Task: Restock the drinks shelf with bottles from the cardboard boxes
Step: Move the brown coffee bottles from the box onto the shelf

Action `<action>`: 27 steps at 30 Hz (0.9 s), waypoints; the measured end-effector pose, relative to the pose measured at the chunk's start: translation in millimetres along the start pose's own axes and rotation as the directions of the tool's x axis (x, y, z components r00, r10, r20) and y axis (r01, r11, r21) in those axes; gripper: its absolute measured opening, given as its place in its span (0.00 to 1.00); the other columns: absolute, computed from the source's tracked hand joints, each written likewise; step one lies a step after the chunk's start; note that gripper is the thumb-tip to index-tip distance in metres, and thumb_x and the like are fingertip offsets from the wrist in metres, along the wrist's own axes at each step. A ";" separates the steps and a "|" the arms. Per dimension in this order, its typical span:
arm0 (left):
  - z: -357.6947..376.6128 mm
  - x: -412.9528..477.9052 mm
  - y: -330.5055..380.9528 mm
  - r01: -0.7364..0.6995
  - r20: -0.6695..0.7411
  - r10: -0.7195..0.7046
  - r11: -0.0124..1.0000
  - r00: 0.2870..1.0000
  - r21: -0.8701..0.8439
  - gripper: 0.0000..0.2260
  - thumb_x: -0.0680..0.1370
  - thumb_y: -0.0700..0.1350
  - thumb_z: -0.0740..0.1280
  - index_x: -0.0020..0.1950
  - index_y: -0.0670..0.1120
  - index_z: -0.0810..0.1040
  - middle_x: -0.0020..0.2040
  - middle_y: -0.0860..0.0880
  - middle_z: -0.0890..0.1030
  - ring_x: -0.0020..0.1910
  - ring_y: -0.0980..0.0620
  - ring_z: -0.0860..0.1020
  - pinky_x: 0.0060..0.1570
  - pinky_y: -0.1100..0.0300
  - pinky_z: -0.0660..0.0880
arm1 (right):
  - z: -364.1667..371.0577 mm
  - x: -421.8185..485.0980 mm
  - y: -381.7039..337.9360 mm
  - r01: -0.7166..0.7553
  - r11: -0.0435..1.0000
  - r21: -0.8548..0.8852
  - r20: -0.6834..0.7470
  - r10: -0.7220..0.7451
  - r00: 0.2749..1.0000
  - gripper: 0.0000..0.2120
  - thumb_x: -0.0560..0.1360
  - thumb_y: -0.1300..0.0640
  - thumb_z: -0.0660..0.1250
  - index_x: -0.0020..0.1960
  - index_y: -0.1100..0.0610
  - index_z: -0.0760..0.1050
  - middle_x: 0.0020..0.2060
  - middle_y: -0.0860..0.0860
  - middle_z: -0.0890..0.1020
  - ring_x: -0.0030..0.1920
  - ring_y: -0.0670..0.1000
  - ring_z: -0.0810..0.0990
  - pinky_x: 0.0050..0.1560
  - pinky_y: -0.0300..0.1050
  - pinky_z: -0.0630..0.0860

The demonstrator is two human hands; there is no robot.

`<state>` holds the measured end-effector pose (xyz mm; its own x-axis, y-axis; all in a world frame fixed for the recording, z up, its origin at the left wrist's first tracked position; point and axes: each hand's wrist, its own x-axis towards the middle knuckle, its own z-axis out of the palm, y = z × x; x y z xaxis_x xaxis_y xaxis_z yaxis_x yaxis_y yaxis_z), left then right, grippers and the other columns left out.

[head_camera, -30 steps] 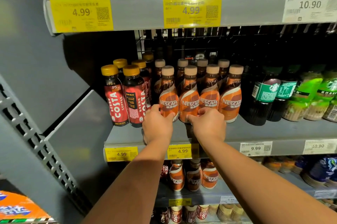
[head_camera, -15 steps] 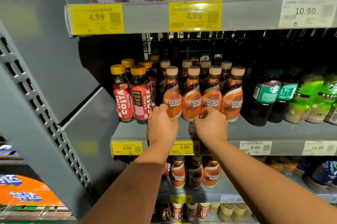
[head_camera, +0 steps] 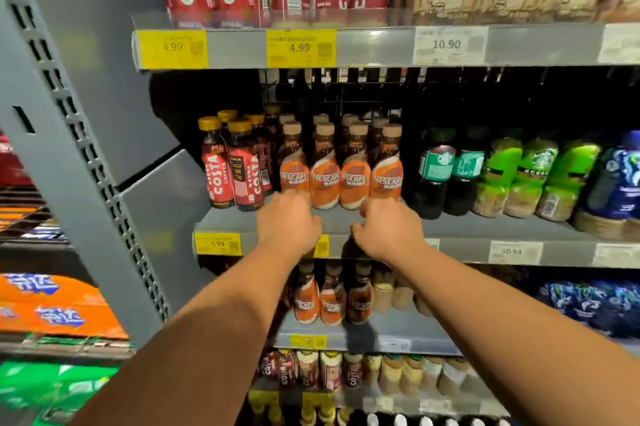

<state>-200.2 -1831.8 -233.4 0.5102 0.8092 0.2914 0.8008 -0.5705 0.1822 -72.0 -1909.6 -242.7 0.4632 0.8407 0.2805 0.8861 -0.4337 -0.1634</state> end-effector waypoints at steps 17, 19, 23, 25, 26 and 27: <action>16.5 -96.7 44.8 -0.232 0.135 0.230 0.973 0.964 0.000 0.10 0.77 0.49 0.63 0.55 0.46 0.76 0.54 0.44 0.79 0.55 0.42 0.76 0.44 0.54 0.72 | -20.9 -128.4 33.9 -0.146 0.969 -0.200 0.177 0.182 0.967 0.06 0.75 0.53 0.63 0.45 0.56 0.72 0.48 0.55 0.80 0.45 0.59 0.78 0.40 0.46 0.69; 28.5 -112.9 56.2 -0.256 0.145 0.255 0.967 0.956 -0.010 0.10 0.76 0.49 0.64 0.54 0.47 0.76 0.54 0.45 0.79 0.55 0.42 0.76 0.45 0.53 0.72 | -15.2 -144.9 46.8 -0.160 0.965 -0.207 0.193 0.201 0.960 0.07 0.75 0.53 0.62 0.46 0.56 0.74 0.47 0.55 0.81 0.43 0.59 0.77 0.40 0.45 0.69; 52.3 -138.4 84.3 -0.271 0.204 0.274 0.962 0.940 -0.041 0.10 0.76 0.50 0.63 0.54 0.48 0.76 0.55 0.47 0.78 0.57 0.43 0.75 0.49 0.52 0.74 | -7.8 -167.1 78.3 -0.152 0.962 -0.229 0.219 0.203 0.954 0.09 0.76 0.51 0.63 0.49 0.56 0.75 0.49 0.55 0.80 0.49 0.58 0.79 0.41 0.45 0.69; 62.1 -147.5 94.5 -0.271 0.241 0.271 0.962 0.932 -0.034 0.10 0.76 0.49 0.63 0.55 0.47 0.76 0.56 0.46 0.78 0.57 0.43 0.75 0.47 0.52 0.73 | -3.4 -173.4 89.6 -0.146 0.962 -0.230 0.237 0.201 0.951 0.07 0.75 0.52 0.64 0.47 0.56 0.72 0.47 0.54 0.78 0.48 0.58 0.79 0.40 0.46 0.69; 67.9 -152.8 100.0 -0.266 0.261 0.264 0.964 0.929 -0.027 0.11 0.76 0.49 0.63 0.56 0.47 0.75 0.56 0.46 0.78 0.57 0.43 0.75 0.45 0.53 0.72 | 0.3 -176.7 95.7 -0.142 0.964 -0.225 0.255 0.198 0.946 0.07 0.75 0.51 0.64 0.46 0.56 0.71 0.44 0.54 0.77 0.46 0.58 0.77 0.40 0.46 0.69; 74.0 -158.3 106.3 -0.251 0.283 0.249 0.968 0.926 -0.028 0.12 0.76 0.50 0.63 0.57 0.47 0.75 0.57 0.46 0.77 0.57 0.43 0.75 0.45 0.53 0.72 | 5.3 -180.5 102.8 -0.133 0.968 -0.215 0.277 0.191 0.942 0.09 0.75 0.51 0.63 0.44 0.56 0.69 0.41 0.53 0.74 0.43 0.58 0.75 0.40 0.46 0.69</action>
<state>-172.7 -2010.2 -329.6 0.7605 0.6474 0.0496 0.6379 -0.7592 0.1290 -64.6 -2104.3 -315.2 0.6008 0.7989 -0.0289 0.7993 -0.6008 0.0082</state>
